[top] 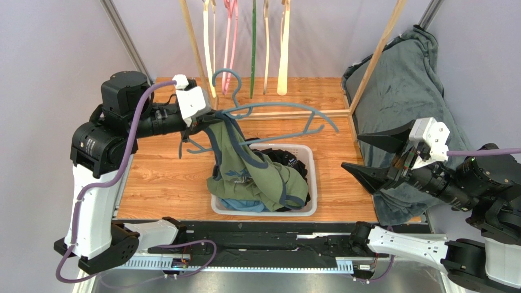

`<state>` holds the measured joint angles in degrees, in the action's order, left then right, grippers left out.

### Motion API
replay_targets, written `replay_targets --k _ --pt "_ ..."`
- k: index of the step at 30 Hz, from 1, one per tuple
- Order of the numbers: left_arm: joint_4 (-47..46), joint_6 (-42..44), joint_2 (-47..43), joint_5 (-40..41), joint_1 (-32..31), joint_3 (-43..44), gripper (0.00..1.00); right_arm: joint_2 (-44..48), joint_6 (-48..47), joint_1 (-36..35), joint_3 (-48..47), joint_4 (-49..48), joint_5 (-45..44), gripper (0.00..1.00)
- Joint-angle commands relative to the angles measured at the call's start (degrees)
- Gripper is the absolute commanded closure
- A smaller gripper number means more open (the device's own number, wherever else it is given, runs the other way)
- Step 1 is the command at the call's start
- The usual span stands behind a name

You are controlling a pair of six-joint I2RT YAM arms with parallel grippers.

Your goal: Remove the tank top from the hanger

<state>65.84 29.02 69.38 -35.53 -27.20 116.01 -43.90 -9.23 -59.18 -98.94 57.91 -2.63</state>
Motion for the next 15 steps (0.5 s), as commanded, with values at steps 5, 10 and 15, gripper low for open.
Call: replay_targets --k 5,10,15 --pt "8.1 14.8 -4.9 -1.6 -7.3 -1.9 1.0 -7.8 -4.0 -0.2 -9.7 1.2 9.0 0.19" --pt "9.7 18.7 -5.1 4.7 -11.3 -1.4 1.0 -13.9 -3.8 -0.1 -13.7 3.3 14.1 0.18" --pt "7.5 19.8 -5.1 9.6 -13.1 -1.6 1.0 -18.8 -0.3 -0.1 -12.4 3.6 21.5 0.18"
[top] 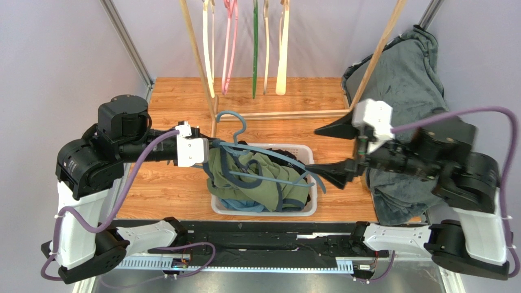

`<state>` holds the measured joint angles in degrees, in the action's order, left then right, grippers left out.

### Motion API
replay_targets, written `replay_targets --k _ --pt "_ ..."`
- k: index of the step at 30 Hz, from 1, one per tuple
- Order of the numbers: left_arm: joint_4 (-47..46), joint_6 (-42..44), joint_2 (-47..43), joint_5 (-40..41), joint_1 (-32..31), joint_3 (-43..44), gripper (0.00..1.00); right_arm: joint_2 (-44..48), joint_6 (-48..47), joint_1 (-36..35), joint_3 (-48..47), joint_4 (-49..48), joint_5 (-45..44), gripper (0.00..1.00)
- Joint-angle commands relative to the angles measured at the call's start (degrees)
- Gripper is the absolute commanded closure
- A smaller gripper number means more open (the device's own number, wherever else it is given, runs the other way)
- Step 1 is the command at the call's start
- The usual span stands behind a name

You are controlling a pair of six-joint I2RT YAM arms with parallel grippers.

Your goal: Remove the tank top from the hanger

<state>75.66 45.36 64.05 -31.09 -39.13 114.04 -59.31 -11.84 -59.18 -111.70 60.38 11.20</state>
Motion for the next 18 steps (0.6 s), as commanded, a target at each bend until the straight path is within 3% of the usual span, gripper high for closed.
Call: replay_targets --k 1,11,14,17,18 --pt "-3.3 3.9 0.0 6.0 -1.4 0.0 1.0 -3.8 2.8 -0.1 0.5 1.1 8.7 0.18" --pt "-6.5 6.1 -0.7 11.4 -3.1 0.7 1.0 -6.5 5.4 -0.1 0.7 3.3 10.6 0.25" --pt "-6.7 6.3 -1.0 11.4 -3.6 1.0 1.0 -7.2 5.7 -0.1 0.8 3.6 10.1 0.37" --pt "-6.8 6.4 -1.3 11.5 -4.5 1.6 1.0 -8.5 6.2 -0.1 0.4 4.3 9.9 0.6" --pt "-6.8 6.5 -1.5 11.8 -5.0 2.1 1.0 -8.8 6.5 -0.1 0.4 4.5 9.9 0.74"
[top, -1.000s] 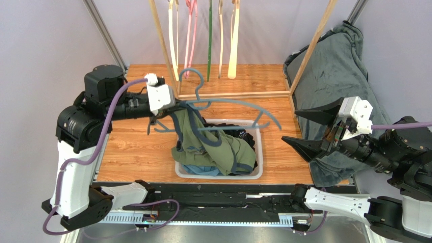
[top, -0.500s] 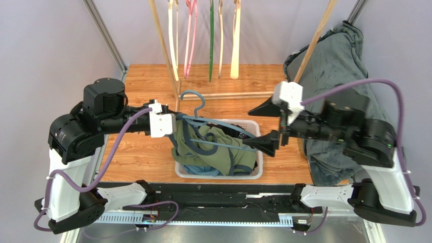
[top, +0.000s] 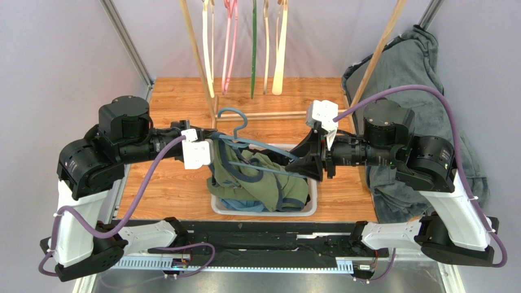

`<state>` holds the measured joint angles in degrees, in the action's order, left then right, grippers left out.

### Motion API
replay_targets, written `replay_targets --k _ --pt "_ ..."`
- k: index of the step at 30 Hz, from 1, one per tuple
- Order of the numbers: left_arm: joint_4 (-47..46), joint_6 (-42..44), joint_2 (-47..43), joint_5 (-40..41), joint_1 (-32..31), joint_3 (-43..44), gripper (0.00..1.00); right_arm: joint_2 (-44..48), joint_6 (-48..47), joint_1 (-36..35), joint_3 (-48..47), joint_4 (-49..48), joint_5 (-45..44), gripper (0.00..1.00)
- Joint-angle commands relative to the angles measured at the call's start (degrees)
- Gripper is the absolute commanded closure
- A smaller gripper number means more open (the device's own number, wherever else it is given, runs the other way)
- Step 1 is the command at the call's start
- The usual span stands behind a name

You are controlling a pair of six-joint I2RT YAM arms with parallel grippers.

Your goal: Remove the tank top from the hanger

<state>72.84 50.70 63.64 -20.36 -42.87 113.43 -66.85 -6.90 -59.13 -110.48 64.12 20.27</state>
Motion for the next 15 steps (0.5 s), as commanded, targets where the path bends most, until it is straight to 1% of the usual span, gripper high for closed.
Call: replay_targets --k 1,3,7,10,11,12,13,14,15 --pt "-4.0 1.1 -1.1 1.5 -1.5 2.9 1.0 -1.6 1.6 -0.3 -0.9 0.9 0.6 0.83" --pt "-4.5 1.7 -1.1 2.6 -2.4 3.5 1.0 -2.2 2.4 -0.2 -1.2 1.0 -0.2 1.0" --pt "-4.9 3.1 -1.0 5.3 -3.6 3.9 1.0 -3.0 2.9 -0.2 -2.2 2.3 -2.3 1.0" --pt "-6.0 2.6 -1.1 6.0 -3.8 3.8 1.0 -3.0 3.2 -0.2 -2.6 1.8 -7.0 1.0" --pt "-6.4 1.3 -1.1 6.0 -3.8 3.8 0.96 -2.8 3.3 -0.2 -2.4 0.9 -10.0 1.0" --pt "-7.1 0.6 -1.0 5.9 -3.8 3.6 0.89 -1.5 3.3 -0.1 -1.0 -0.1 -11.0 1.0" --pt "-7.4 -0.2 -1.1 5.9 -3.8 3.6 0.79 -0.7 3.1 -0.2 0.2 -2.7 -11.8 1.0" --pt "-7.8 -1.8 -1.1 5.4 -3.8 3.3 0.5 0.0 2.9 -0.2 1.2 -4.1 -13.7 1.0" --pt "-8.0 -2.9 -1.2 5.2 -3.9 2.9 0.37 1.6 2.2 -0.4 2.2 -5.2 -14.6 1.0"
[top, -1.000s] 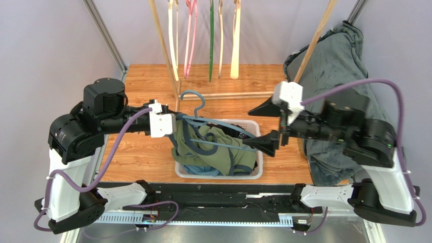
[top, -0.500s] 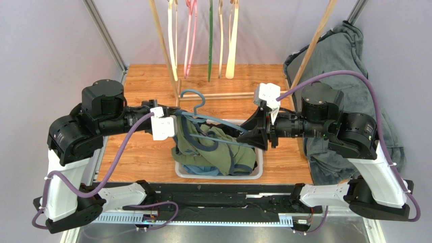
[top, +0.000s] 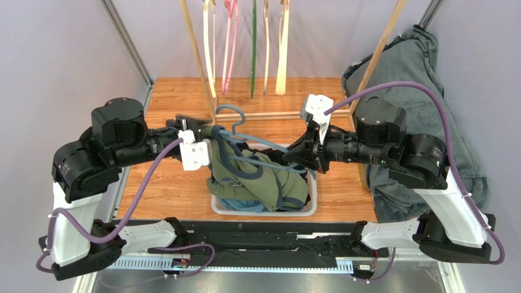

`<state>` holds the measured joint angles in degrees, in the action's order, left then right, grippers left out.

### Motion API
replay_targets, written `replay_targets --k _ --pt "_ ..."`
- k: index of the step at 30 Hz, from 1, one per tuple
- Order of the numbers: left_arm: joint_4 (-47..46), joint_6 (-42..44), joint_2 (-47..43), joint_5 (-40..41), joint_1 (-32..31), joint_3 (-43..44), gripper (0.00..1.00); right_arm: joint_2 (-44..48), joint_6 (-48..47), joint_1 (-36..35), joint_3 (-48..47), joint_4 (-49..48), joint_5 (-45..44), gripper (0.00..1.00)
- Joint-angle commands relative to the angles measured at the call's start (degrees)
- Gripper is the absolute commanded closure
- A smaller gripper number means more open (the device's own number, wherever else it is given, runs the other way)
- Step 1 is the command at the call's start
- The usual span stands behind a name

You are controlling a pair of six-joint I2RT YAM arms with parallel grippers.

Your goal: Remove the tank top from the hanger

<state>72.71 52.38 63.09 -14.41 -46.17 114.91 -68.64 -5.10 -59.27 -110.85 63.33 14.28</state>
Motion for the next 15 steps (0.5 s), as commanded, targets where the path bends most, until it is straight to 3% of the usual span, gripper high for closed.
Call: replay_targets --k 1,2,11,15 --pt "-8.1 -7.1 -0.9 -1.3 -0.5 1.2 0.09 4.0 0.0 -0.1 4.7 -6.4 -9.4 1.0" --pt "-8.5 -8.3 -1.2 -1.4 -0.5 0.8 0.02 4.8 -0.1 -0.1 5.5 -7.2 -11.5 1.0" --pt "-16.5 -24.5 -7.7 6.1 -0.1 -7.2 0.02 9.5 -2.5 -0.6 9.0 -8.9 -14.2 1.0" --pt "-13.2 -29.6 -8.8 1.0 0.1 -13.1 0.02 9.4 -3.2 -0.9 7.1 -8.8 -14.2 1.0"
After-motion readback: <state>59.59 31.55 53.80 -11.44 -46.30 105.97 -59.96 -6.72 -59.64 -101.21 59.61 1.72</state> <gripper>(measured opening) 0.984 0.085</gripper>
